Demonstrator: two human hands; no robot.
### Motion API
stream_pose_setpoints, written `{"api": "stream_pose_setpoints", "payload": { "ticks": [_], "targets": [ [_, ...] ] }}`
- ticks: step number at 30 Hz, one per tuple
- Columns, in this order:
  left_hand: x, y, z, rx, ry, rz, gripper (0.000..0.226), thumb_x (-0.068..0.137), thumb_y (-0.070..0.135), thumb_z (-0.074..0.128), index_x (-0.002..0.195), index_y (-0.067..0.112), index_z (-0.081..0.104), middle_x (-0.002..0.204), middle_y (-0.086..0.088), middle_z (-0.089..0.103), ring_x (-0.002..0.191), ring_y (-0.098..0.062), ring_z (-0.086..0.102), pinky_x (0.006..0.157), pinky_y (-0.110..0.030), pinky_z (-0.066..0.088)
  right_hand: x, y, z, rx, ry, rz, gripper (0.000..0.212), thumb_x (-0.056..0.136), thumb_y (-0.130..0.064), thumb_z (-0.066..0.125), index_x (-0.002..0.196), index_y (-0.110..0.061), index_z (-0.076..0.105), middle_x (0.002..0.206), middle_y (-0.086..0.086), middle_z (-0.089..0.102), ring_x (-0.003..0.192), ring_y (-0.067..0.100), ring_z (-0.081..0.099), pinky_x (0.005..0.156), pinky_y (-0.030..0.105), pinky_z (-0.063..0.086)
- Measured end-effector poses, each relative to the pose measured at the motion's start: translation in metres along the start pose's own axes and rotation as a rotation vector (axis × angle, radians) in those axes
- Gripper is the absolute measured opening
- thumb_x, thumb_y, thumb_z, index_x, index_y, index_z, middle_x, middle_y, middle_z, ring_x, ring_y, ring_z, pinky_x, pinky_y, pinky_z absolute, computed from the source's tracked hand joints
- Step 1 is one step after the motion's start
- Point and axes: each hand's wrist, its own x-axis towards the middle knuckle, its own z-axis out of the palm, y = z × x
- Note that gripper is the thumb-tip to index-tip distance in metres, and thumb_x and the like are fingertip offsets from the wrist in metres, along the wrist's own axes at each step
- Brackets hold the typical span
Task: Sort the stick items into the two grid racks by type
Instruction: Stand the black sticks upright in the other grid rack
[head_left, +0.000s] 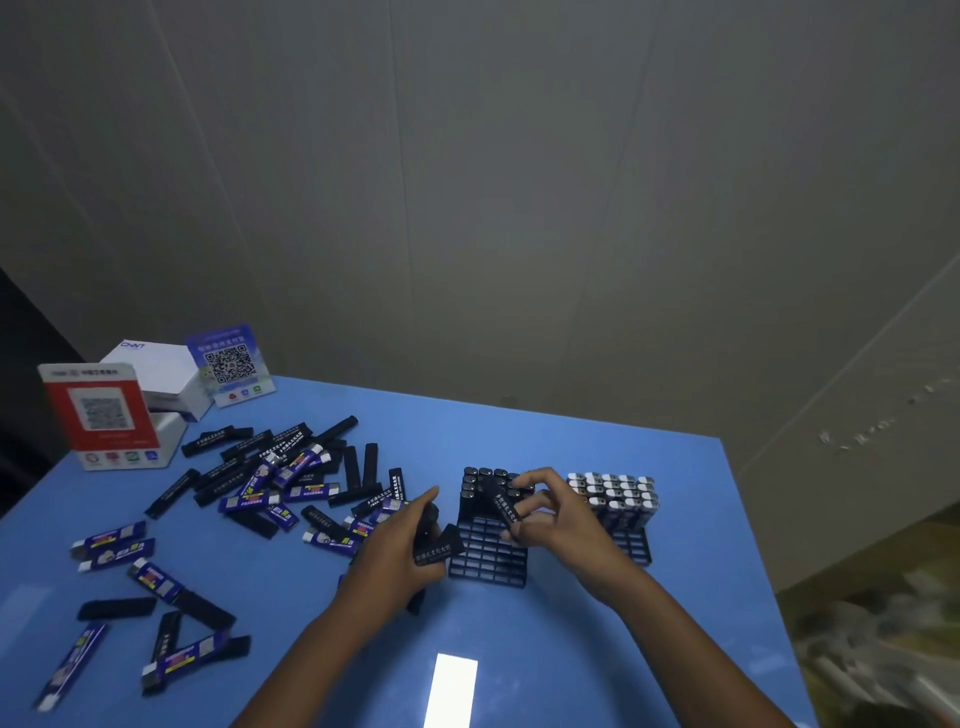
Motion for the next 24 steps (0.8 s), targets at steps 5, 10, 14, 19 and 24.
{"api": "stream_pose_setpoints", "payload": {
  "ticks": [5, 10, 14, 19, 24],
  "targets": [
    [0.009, -0.008, -0.008, 0.006, 0.0, 0.005, 0.085, 0.079, 0.012, 0.073, 0.15, 0.033, 0.031, 0.122, 0.007, 0.054, 0.112, -0.01, 0.054, 0.095, -0.027, 0.048, 0.002, -0.007, 0.01, -0.181, -0.097, -0.148, 0.073, 0.089, 0.01, 0.058, 0.137, -0.044, 0.051, 0.095, 0.007, 0.045, 0.076, 0.009, 0.062, 0.095, 0.041, 0.057],
    [0.016, -0.013, -0.011, -0.007, -0.007, 0.022, 0.084, 0.081, 0.012, 0.072, 0.15, 0.033, 0.03, 0.128, 0.006, 0.051, 0.119, -0.01, 0.048, 0.098, -0.024, 0.042, 0.006, -0.011, 0.018, -0.317, -0.001, -0.219, 0.045, 0.094, -0.003, 0.061, 0.121, -0.038, 0.058, 0.087, 0.001, 0.056, 0.079, 0.012, 0.071, 0.08, 0.032, 0.055],
    [0.02, -0.018, -0.012, -0.003, -0.022, 0.033, 0.084, 0.083, 0.011, 0.07, 0.152, 0.031, 0.027, 0.129, 0.007, 0.049, 0.114, -0.004, 0.043, 0.093, -0.017, 0.036, 0.01, -0.007, 0.022, -0.513, 0.136, -0.267, 0.019, 0.094, -0.025, 0.067, 0.104, -0.038, 0.058, 0.082, -0.007, 0.067, 0.074, 0.01, 0.065, 0.071, 0.025, 0.051],
    [0.023, -0.025, -0.014, -0.012, -0.041, 0.022, 0.086, 0.083, 0.011, 0.071, 0.152, 0.032, 0.025, 0.13, 0.01, 0.047, 0.117, -0.002, 0.041, 0.093, -0.016, 0.033, 0.018, -0.002, 0.024, -0.645, 0.207, -0.322, 0.013, 0.089, -0.024, 0.07, 0.092, -0.033, 0.061, 0.082, -0.01, 0.06, 0.079, 0.004, 0.059, 0.069, 0.015, 0.045],
    [0.023, -0.025, -0.017, -0.024, -0.029, 0.022, 0.085, 0.082, 0.01, 0.072, 0.151, 0.032, 0.027, 0.123, 0.016, 0.044, 0.112, 0.0, 0.041, 0.091, -0.012, 0.031, 0.024, 0.003, 0.024, -0.641, 0.181, -0.229, 0.015, 0.087, -0.015, 0.069, 0.088, -0.027, 0.061, 0.066, -0.008, 0.062, 0.063, 0.003, 0.056, 0.063, 0.016, 0.044]
  ]
}}
